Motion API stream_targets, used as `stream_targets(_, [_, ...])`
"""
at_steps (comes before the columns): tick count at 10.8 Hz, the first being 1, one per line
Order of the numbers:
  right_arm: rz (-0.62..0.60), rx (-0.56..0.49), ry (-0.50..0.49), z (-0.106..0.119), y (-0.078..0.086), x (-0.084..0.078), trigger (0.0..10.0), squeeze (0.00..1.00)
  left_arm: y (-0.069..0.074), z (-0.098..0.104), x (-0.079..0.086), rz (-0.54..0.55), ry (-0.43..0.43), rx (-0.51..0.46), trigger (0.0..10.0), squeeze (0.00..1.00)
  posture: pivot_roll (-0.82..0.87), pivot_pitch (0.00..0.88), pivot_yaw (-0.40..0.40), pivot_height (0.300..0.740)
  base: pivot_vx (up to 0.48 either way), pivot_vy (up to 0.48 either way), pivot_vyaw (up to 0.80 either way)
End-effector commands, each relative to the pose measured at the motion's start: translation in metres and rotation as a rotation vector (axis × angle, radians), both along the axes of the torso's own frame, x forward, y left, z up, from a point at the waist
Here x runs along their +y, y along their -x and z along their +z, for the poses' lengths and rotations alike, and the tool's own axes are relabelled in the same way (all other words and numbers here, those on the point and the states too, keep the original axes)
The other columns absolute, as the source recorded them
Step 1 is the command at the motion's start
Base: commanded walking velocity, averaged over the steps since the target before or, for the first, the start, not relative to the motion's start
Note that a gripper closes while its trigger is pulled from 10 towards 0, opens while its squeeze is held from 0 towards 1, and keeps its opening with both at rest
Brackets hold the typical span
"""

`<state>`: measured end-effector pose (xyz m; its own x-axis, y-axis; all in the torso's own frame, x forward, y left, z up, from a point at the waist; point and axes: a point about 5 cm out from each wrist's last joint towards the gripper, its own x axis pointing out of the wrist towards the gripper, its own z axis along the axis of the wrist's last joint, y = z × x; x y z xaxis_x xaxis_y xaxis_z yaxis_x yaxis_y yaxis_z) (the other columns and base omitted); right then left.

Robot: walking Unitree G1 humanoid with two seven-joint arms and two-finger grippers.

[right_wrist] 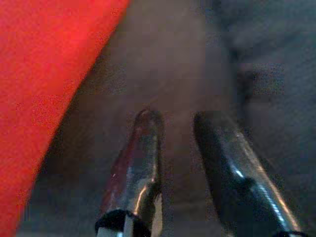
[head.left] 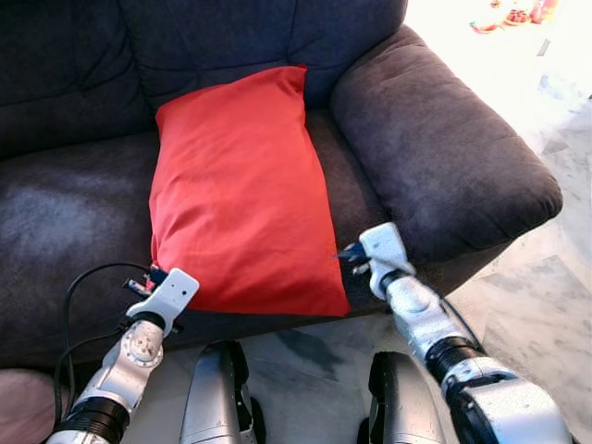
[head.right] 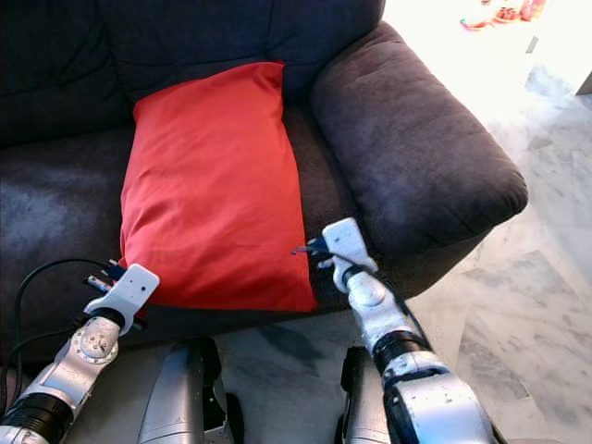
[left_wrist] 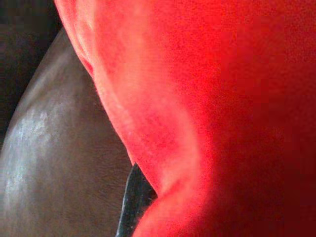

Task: Move the pillow to the sofa from floor

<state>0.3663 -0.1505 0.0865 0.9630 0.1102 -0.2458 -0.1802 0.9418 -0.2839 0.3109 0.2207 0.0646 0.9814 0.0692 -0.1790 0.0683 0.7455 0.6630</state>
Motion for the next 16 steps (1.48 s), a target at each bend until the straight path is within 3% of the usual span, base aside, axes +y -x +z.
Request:
stream_targets(1, [-0.014,-0.082,-0.039,0.019,-0.009,-0.001,0.0,0.00,-0.004,0.016,0.006,0.049,0.049,-0.093,10.0,0.00,0.08,0.155,0.045,0.547,0.000,0.000,0.00])
stream_targets(2, [-0.033,-0.185,-0.109,0.043,-0.017,-0.004,0.0,0.00,-0.012,0.041,0.009,0.086,0.113,-0.224,10.0,0.00,0.08,0.152,0.044,0.547,0.000,0.000,0.00])
stream_targets(3, [-0.046,-0.243,-0.152,0.055,-0.020,-0.005,0.0,0.00,-0.015,0.052,0.010,0.096,0.136,-0.268,10.0,0.00,0.08,0.150,0.044,0.547,0.000,0.000,0.00])
stream_targets(4, [-0.055,-0.358,-0.219,0.081,-0.026,-0.006,0.0,0.00,-0.020,0.067,0.009,0.088,0.148,-0.323,10.0,0.00,0.08,0.149,0.046,0.547,0.000,0.000,0.00])
stream_targets(8, [-0.015,-0.673,-0.399,0.166,-0.032,-0.001,0.0,0.00,-0.024,0.083,0.001,0.056,0.170,-0.363,10.0,0.00,0.08,0.137,0.046,0.547,0.000,0.000,0.00])
stream_targets(9, [-0.003,-0.735,-0.416,0.188,-0.031,0.001,10.0,0.00,-0.023,0.082,0.000,0.051,0.170,-0.358,10.0,0.00,0.07,0.139,0.045,0.547,0.000,0.000,0.00])
stream_targets(13, [0.087,-0.941,-0.491,0.268,-0.022,0.004,10.0,0.00,-0.023,0.081,-0.003,0.034,0.166,-0.346,10.0,0.00,0.06,0.148,0.036,0.547,0.000,0.000,0.00])
stream_targets(15, [0.132,-1.002,-0.513,0.290,-0.014,0.006,10.0,0.00,-0.021,0.079,-0.005,0.032,0.169,-0.339,10.0,0.00,0.05,0.152,0.031,0.547,0.000,0.000,0.00])
stream_targets(16, [0.131,-0.937,-0.474,0.279,-0.019,0.008,10.0,0.00,-0.021,0.077,-0.007,0.028,0.168,-0.334,10.0,0.00,0.05,0.153,0.030,0.547,0.000,0.000,0.00])
